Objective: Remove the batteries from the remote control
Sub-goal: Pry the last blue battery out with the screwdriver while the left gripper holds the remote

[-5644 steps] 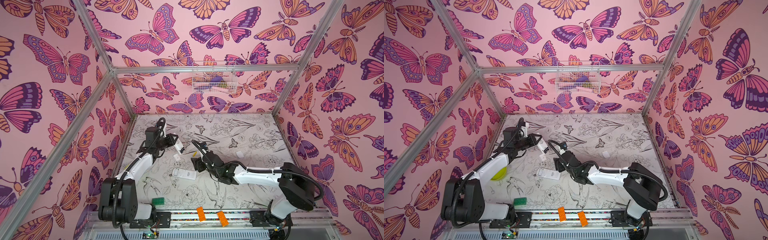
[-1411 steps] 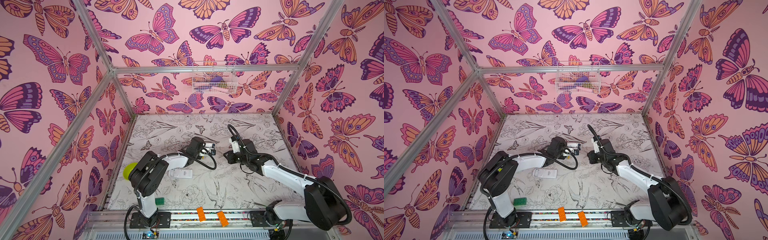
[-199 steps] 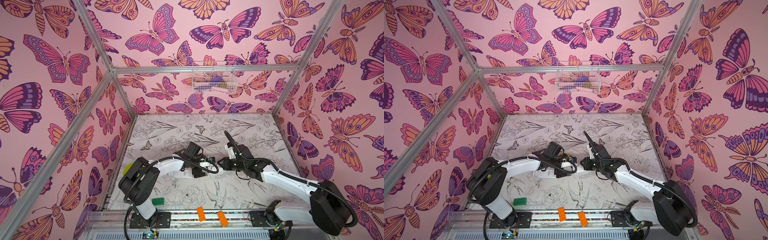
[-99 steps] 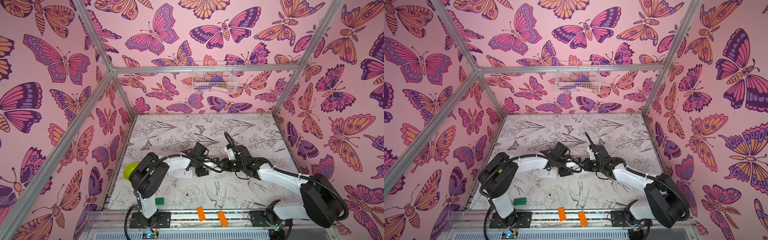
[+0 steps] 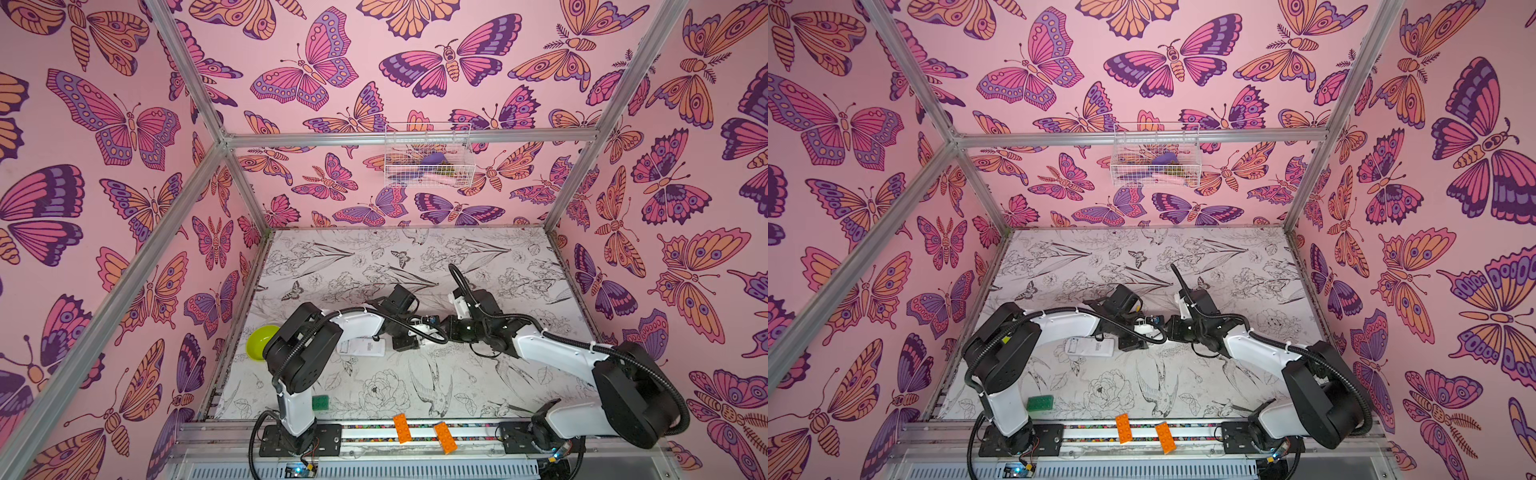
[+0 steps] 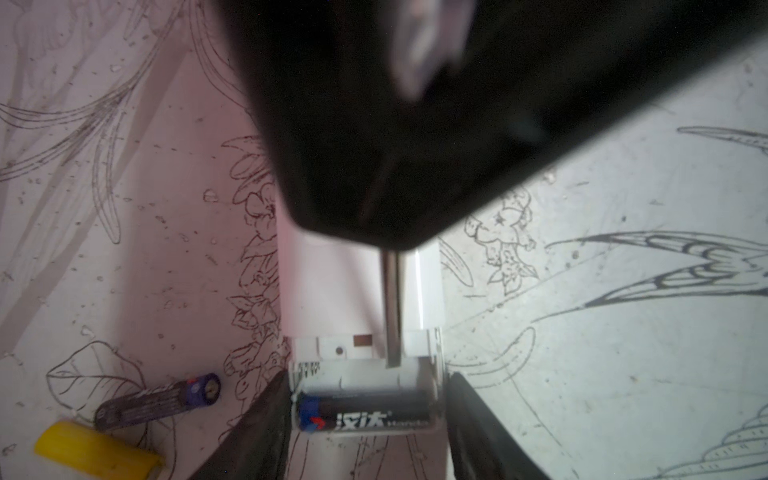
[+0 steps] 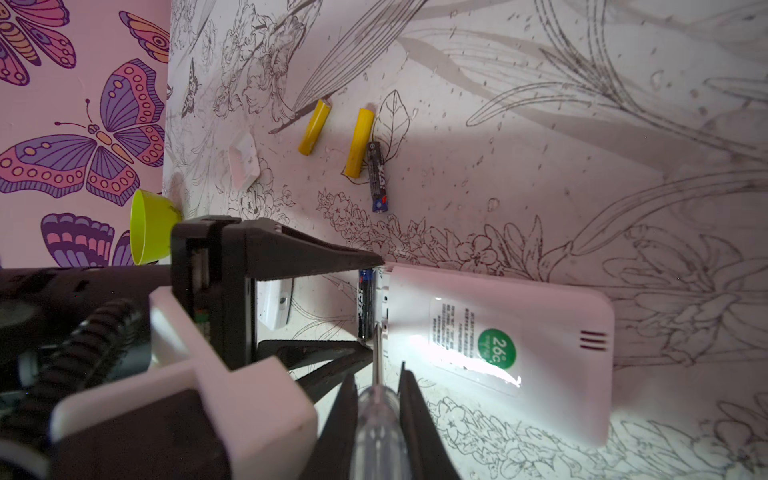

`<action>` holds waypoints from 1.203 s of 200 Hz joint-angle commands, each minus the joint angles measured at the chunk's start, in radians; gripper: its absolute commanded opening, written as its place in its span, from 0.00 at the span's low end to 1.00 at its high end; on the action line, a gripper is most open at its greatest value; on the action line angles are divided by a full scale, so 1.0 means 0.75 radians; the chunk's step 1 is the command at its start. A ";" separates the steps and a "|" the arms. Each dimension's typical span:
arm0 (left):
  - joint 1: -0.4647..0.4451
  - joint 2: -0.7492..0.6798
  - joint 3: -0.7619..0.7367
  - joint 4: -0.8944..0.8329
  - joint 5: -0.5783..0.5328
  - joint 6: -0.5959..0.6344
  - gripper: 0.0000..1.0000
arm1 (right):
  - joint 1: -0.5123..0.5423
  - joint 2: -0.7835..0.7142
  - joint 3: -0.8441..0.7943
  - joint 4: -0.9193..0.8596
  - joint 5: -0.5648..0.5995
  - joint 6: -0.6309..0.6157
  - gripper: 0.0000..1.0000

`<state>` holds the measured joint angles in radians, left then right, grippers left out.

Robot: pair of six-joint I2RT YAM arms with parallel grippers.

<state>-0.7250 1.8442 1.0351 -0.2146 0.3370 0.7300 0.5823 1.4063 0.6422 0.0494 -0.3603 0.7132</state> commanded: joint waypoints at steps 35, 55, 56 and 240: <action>-0.009 0.059 0.011 -0.049 0.004 0.001 0.51 | 0.001 0.094 0.020 0.075 -0.048 0.005 0.00; -0.009 0.043 0.003 -0.049 0.010 0.002 0.50 | 0.001 0.101 0.008 0.106 -0.079 0.008 0.00; -0.009 0.042 0.002 -0.050 0.011 0.003 0.50 | 0.000 0.101 0.006 0.108 -0.080 0.007 0.00; -0.011 -0.018 -0.051 -0.006 0.006 -0.030 0.53 | -0.169 0.112 -0.043 0.071 -0.291 -0.117 0.00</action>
<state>-0.7250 1.8400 1.0267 -0.1970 0.3401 0.7231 0.4549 1.5150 0.6029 0.2035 -0.6037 0.6849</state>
